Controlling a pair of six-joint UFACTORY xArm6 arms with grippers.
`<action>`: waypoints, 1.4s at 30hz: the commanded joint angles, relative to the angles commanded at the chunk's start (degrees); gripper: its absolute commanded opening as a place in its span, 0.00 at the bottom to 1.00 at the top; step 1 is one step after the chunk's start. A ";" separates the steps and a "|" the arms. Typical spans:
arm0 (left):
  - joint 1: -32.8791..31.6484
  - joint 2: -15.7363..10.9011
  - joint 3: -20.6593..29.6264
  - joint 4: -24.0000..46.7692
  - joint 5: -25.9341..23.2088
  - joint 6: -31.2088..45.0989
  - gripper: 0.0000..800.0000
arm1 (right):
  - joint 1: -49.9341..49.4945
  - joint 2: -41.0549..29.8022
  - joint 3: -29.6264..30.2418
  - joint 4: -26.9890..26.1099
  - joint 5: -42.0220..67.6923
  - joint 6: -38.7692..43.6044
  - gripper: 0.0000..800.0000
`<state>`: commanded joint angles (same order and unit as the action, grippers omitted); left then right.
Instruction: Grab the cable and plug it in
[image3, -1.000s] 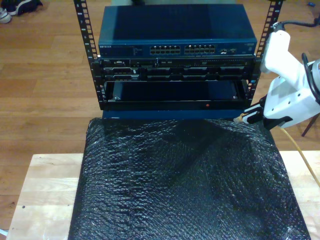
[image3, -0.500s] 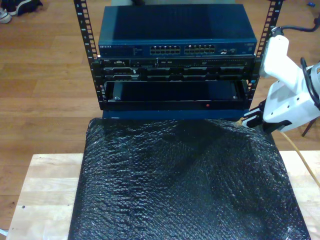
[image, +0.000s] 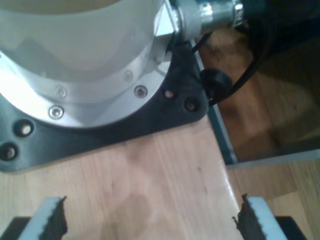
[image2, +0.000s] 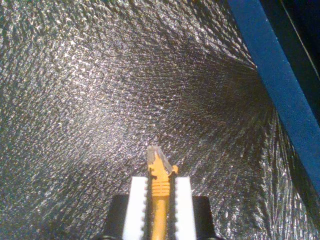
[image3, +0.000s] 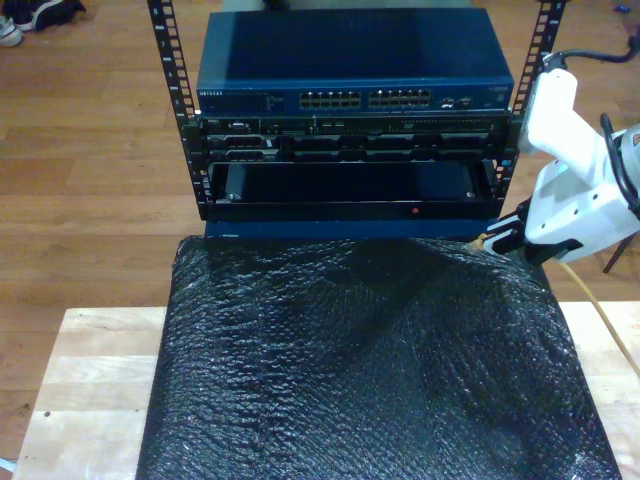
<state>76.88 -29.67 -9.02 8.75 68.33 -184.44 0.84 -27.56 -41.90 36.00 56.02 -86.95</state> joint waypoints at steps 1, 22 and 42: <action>0.09 0.00 0.26 0.00 -0.44 0.00 1.00 | 0.09 0.09 0.00 0.09 0.00 0.00 0.00; 0.53 0.62 2.37 -2.02 -4.66 0.00 1.00 | 7.38 3.52 -2.99 -3.08 -9.05 -0.26 0.00; 0.53 0.62 2.37 -2.02 -4.66 0.00 1.00 | 16.18 3.34 2.55 -9.14 -27.69 0.26 0.00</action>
<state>77.41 -29.05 -6.65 6.73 63.67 -184.44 17.01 -24.22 -39.35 26.86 28.33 -86.68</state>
